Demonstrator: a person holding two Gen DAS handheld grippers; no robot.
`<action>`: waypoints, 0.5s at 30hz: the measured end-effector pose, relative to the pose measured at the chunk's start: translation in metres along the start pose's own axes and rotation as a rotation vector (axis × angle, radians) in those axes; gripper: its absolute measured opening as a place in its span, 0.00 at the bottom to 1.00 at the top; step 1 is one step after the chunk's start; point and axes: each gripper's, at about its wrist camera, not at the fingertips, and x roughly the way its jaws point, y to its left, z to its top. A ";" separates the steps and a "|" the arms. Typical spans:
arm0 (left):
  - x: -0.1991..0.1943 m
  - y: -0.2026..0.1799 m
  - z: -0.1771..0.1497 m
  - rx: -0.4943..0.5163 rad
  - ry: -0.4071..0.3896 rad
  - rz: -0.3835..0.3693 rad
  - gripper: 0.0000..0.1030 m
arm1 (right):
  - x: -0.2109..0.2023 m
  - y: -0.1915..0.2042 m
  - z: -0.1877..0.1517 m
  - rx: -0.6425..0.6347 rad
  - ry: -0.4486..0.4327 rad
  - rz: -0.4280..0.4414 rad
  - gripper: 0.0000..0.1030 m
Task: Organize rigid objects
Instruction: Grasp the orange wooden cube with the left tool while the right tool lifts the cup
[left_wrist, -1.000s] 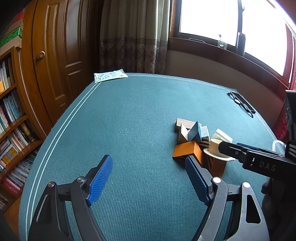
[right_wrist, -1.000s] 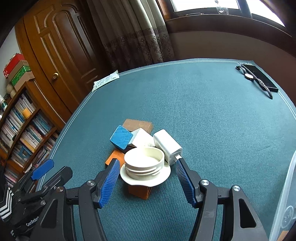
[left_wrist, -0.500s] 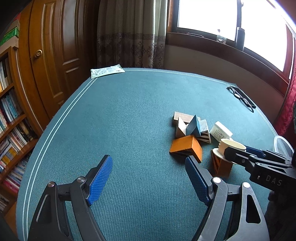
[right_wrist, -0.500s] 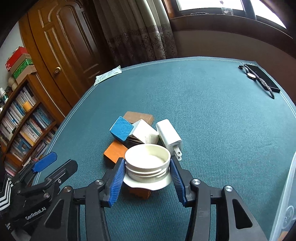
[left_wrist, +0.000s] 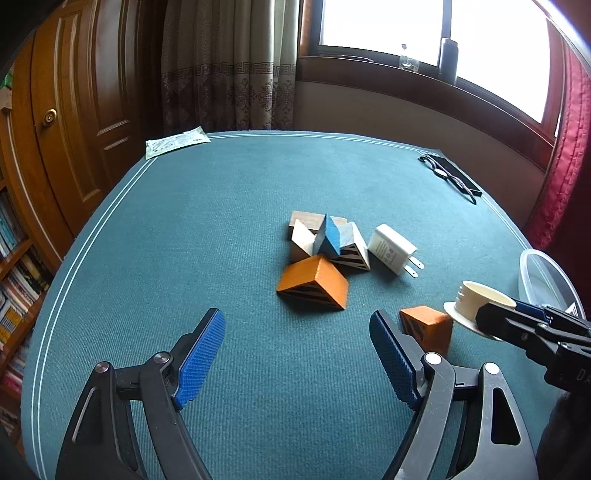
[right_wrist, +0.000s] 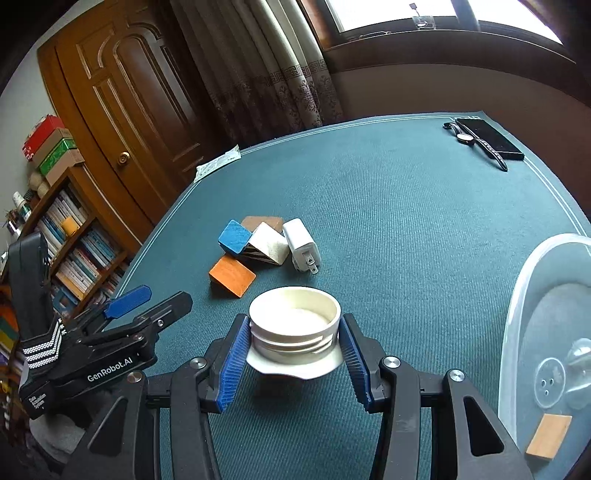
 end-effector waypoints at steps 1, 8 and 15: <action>0.000 -0.004 -0.001 0.008 0.004 -0.010 0.79 | -0.003 -0.001 0.000 0.004 -0.009 -0.001 0.50; 0.003 -0.040 -0.007 0.069 0.039 -0.062 0.79 | -0.023 -0.013 0.000 0.019 -0.069 -0.037 0.50; 0.009 -0.074 -0.008 0.115 0.054 -0.085 0.79 | -0.045 -0.035 -0.003 0.045 -0.119 -0.091 0.50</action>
